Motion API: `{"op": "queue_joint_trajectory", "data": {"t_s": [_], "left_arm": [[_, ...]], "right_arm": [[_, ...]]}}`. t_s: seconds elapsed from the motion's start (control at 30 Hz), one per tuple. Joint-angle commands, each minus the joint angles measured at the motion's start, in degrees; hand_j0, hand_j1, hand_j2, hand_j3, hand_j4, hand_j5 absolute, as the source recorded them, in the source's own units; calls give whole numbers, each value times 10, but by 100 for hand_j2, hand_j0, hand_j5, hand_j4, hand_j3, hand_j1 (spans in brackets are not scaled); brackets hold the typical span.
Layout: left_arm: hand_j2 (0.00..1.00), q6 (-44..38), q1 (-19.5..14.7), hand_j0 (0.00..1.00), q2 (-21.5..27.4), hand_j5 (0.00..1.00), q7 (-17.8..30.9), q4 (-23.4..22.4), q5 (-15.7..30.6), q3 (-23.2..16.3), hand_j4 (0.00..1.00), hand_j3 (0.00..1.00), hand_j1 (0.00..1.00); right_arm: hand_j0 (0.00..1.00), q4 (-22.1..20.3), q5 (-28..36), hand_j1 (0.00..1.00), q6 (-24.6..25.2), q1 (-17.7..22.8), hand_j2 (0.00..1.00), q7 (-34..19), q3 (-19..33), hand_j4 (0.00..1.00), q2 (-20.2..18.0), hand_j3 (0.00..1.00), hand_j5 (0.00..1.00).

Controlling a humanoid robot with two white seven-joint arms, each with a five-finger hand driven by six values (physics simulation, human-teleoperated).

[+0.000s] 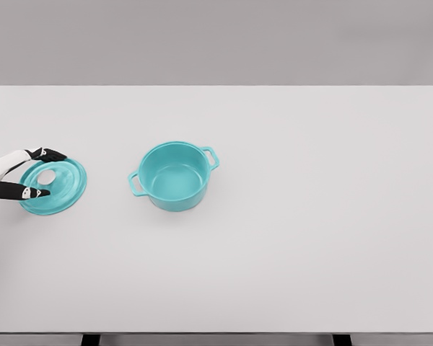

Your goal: Cover the pot with left arm

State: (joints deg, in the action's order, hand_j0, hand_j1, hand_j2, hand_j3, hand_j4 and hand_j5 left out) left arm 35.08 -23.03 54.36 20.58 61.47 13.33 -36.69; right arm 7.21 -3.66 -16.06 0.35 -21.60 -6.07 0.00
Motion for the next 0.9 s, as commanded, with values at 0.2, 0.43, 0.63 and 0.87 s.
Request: {"op": "queue_joint_trajectory", "data": {"t_s": [0.2,0.43,0.63,0.87], "left_arm": [[78,-1,0,78,1,78,0,0,6,0,78,78,78],[75,-1,-1,75,0,75,-1,-6,5,0,75,75,75],[73,-1,-1,73,0,73,-1,-14,3,0,73,73,73],[71,-1,-2,71,-2,71,-1,-21,2,-4,71,71,71]], "right_arm": [[100,0,0,100,0,-1,100,0,0,100,0,100,100],[100,0,0,100,0,-1,100,0,0,100,0,100,100],[100,0,0,100,0,-1,100,0,0,100,0,100,100],[100,0,0,100,0,-1,100,0,0,100,0,100,100]]}}
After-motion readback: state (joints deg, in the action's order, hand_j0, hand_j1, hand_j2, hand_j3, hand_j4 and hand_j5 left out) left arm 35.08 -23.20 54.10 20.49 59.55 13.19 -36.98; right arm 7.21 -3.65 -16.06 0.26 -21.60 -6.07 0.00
